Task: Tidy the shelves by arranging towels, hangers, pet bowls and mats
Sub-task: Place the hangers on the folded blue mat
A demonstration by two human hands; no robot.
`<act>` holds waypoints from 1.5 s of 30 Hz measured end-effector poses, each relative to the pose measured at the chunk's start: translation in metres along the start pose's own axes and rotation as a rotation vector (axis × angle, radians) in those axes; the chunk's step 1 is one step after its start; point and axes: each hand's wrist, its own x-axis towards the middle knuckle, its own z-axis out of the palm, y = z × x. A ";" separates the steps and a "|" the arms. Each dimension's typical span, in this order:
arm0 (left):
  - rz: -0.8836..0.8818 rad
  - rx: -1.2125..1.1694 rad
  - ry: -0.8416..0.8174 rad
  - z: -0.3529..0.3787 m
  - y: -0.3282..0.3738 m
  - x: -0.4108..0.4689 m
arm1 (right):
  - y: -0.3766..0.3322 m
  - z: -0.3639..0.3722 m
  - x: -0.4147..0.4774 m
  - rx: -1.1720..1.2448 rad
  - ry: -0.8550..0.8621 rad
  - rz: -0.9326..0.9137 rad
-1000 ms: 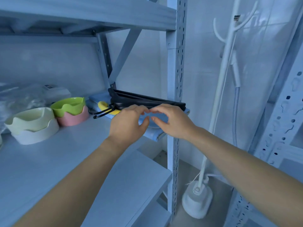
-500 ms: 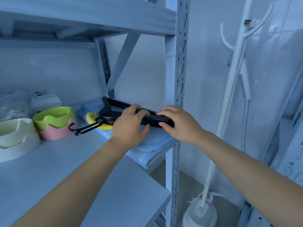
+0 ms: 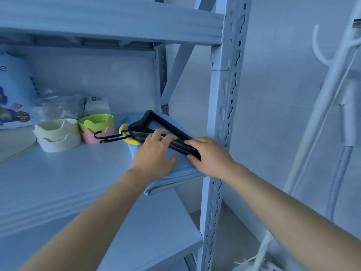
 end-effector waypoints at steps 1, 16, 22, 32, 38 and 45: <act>-0.019 0.011 0.000 0.001 0.005 -0.004 | 0.002 0.001 -0.001 0.013 0.003 -0.013; -0.307 0.143 -0.217 0.001 0.009 -0.023 | 0.004 0.008 0.014 -0.032 -0.100 -0.016; -0.295 0.086 -0.251 0.013 -0.001 -0.020 | 0.007 0.022 0.012 -0.131 -0.082 -0.047; -0.233 0.027 -0.291 0.019 -0.003 -0.018 | 0.006 0.023 0.012 -0.185 -0.064 -0.063; -0.216 0.068 -0.301 0.023 -0.005 -0.015 | 0.009 0.027 0.014 -0.213 -0.012 -0.053; -0.250 0.049 -0.306 0.029 -0.020 -0.006 | 0.011 0.035 0.032 -0.207 0.005 -0.034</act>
